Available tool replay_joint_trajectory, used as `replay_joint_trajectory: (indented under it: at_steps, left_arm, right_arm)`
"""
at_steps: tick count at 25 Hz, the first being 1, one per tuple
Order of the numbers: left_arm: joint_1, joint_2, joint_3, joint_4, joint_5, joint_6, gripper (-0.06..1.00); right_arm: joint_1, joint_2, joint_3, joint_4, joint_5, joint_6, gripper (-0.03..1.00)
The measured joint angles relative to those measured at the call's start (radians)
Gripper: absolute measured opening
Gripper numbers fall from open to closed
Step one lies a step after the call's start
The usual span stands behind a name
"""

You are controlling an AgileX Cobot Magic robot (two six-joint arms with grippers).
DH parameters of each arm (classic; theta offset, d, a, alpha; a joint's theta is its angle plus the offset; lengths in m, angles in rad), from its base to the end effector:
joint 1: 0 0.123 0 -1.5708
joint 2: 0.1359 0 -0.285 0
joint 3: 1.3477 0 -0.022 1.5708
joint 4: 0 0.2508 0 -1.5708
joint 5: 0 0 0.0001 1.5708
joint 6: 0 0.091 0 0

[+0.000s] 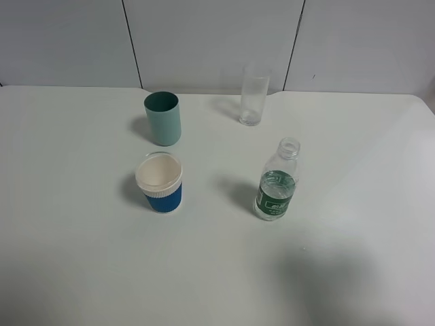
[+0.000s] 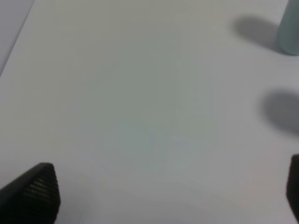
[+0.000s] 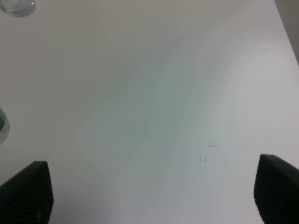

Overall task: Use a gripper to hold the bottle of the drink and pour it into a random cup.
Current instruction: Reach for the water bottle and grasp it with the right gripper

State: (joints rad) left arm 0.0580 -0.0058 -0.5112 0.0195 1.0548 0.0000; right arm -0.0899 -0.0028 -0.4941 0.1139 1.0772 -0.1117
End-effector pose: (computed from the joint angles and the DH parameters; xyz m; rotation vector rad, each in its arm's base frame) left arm -0.0069 0.0011 0.2808 -0.0596 2.0209 0.0600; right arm -0.0047 0.0096 0.2747 -0.0286 2.0583 0.0120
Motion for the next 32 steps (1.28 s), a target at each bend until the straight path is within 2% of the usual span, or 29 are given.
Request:
replay_joint_trajectory:
  at_steps: [32]
  left_arm:
    - [0.0,0.0,0.0,0.0,0.0,0.0,0.98]
  right_arm:
    - [0.0,0.0,0.0,0.0,0.0,0.001,0.85]
